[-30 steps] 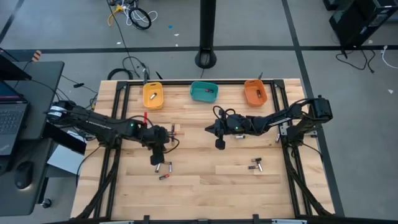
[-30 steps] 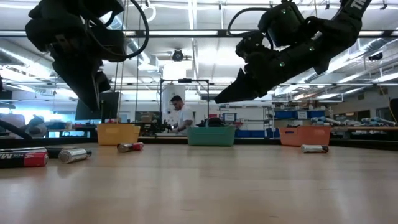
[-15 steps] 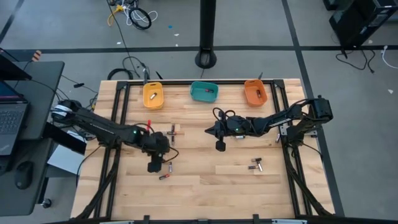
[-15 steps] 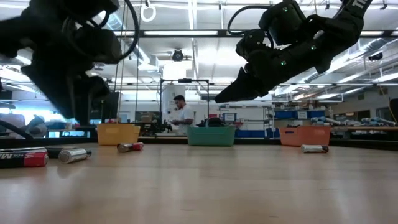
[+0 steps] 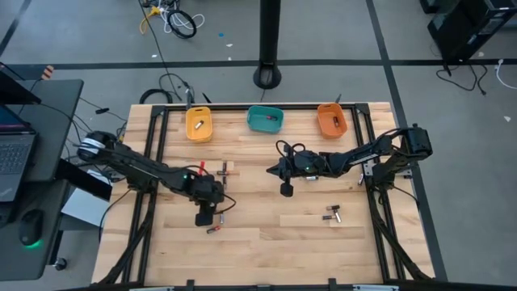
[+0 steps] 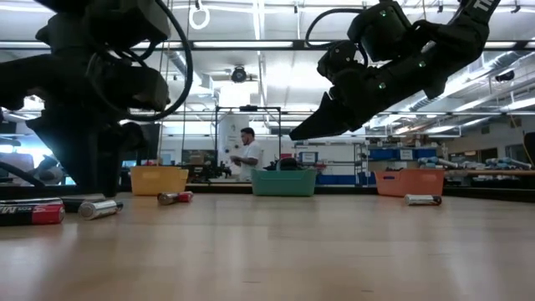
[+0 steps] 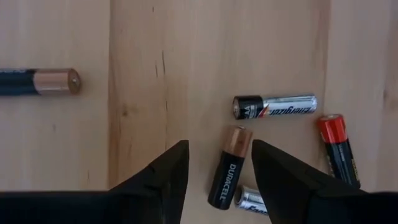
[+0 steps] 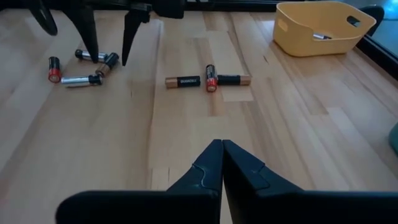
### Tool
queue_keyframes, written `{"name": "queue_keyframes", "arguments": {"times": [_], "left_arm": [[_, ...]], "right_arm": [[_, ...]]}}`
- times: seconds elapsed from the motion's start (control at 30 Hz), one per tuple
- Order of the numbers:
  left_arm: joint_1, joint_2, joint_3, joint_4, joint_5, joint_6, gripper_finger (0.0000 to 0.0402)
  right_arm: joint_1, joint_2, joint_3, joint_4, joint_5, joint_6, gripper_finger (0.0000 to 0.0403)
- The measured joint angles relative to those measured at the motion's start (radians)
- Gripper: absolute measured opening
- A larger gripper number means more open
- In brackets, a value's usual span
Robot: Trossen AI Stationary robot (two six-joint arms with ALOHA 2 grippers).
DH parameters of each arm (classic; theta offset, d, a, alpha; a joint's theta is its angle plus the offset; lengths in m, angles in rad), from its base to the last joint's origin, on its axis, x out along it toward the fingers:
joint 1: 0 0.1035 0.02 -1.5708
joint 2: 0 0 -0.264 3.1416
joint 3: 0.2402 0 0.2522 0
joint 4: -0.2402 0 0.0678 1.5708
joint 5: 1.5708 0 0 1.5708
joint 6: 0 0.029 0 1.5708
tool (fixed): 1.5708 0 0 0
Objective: Sort batteries
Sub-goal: Put the silver battery into the yellow bin
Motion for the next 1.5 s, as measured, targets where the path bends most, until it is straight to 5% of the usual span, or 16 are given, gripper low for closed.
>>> {"name": "queue_keyframes", "arguments": {"times": [0.47,0.7,1.2,1.5], "left_arm": [[-0.006,0.036,0.058,-0.097,0.012,-0.014,0.0184],[-0.036,0.036,0.146,-0.151,-0.094,0.199,0.0184],[-0.046,0.036,0.150,-0.015,-0.103,0.709,0.0184],[-0.082,0.036,0.150,0.000,-0.097,0.758,0.0184]], "right_arm": [[0.000,0.000,0.000,0.000,0.000,-0.002,0.0024],[0.000,0.000,0.000,0.000,0.000,-0.002,0.0018],[-0.001,0.000,0.000,0.000,0.000,-0.020,0.0017],[-0.003,0.000,0.000,0.000,0.000,-0.018,0.0024]]}}
